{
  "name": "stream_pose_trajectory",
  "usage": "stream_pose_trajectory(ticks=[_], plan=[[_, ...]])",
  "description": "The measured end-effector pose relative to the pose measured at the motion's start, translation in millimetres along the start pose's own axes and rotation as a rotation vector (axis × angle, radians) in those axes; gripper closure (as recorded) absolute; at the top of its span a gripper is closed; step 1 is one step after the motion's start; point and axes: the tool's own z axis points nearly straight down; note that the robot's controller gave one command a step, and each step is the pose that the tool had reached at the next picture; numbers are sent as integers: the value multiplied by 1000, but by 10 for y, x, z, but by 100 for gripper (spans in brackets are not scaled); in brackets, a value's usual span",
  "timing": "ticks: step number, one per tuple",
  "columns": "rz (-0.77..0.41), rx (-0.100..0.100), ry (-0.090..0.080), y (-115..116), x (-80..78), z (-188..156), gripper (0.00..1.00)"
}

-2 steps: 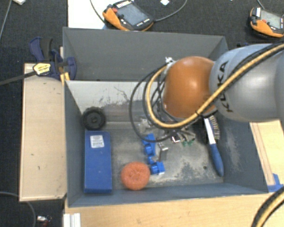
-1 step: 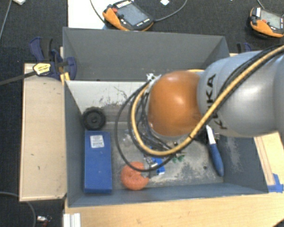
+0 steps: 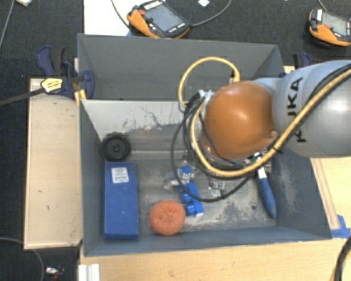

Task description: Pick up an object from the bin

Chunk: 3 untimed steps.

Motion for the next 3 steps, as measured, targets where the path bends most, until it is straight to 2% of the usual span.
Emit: stream_pose_trajectory(ticks=[1,2,3], plan=[[443,0,-3,392,-187,487,0],[-150,7,-7,-57,-111,624,100],[-343,8,-6,-141,-92,654,100]])
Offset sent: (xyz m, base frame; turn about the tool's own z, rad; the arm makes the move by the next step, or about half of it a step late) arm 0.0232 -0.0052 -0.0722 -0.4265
